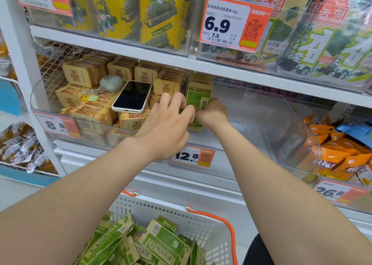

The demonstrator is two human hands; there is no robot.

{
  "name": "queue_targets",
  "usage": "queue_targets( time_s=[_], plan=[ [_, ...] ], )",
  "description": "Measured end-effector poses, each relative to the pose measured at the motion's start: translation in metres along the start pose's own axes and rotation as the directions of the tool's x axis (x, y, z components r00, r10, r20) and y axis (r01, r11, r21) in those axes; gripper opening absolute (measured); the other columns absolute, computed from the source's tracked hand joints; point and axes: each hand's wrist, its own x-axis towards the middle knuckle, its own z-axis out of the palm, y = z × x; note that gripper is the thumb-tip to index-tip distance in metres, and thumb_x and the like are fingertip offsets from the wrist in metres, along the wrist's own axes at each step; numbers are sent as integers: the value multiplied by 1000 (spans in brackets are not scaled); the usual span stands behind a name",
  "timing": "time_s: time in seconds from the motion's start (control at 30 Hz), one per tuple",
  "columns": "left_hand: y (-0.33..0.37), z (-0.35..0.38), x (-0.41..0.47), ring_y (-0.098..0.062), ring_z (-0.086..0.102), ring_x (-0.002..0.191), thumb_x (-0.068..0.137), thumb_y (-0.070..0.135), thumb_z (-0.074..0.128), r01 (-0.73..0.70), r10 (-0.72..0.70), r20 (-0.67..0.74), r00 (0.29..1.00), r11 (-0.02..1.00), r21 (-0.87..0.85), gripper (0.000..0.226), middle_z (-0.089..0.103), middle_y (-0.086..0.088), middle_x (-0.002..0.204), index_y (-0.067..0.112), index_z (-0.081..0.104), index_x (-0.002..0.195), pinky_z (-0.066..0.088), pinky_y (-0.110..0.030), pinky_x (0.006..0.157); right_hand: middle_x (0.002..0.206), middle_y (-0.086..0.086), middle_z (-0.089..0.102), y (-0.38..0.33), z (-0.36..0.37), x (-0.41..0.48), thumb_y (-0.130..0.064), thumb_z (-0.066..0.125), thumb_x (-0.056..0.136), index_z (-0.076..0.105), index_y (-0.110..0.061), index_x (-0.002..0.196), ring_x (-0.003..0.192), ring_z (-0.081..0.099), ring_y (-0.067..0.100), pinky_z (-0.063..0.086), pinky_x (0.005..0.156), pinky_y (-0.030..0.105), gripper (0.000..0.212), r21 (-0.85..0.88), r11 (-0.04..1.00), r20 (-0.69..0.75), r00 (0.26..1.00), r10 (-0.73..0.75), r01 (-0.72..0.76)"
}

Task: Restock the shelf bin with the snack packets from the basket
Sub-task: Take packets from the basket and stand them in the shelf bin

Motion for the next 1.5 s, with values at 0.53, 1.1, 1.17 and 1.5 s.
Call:
queue_targets(
  time_s=[0.53,1.1,1.17,1.5],
  plan=[
    [0,2,-2,-27,34,103,92,23,53,-1,1,7,1000,1000,-31,14,41,-8,123,18,62,102,42,-40,77,100,5,76,5,-5,-10,-31,86,74,73,-18,103,87,75,22,67,73,40,34,299,940,166,979,117,-163],
    [1,-5,-6,-28,38,121,97,23,55,-10,11,24,1000,999,-37,19,45,-7,129,16,70,107,49,-43,85,98,4,76,4,-9,-17,-36,83,81,74,-21,95,86,76,23,67,73,42,22,184,973,152,982,113,-141],
    [2,-6,-7,-29,40,121,96,22,56,-14,15,20,1000,999,-35,20,46,-7,130,16,69,110,46,-42,85,98,6,76,3,-13,-20,-32,81,83,72,-19,96,86,76,24,67,72,42,20,186,970,155,980,127,-156],
    [18,-32,-22,-26,39,90,86,18,60,-42,39,-64,997,998,-45,13,45,-3,97,17,52,95,38,-42,73,89,12,72,-6,-37,-63,-34,54,99,63,-12,87,83,73,32,64,76,43,27,-13,1000,195,981,-12,15]
  ],
)
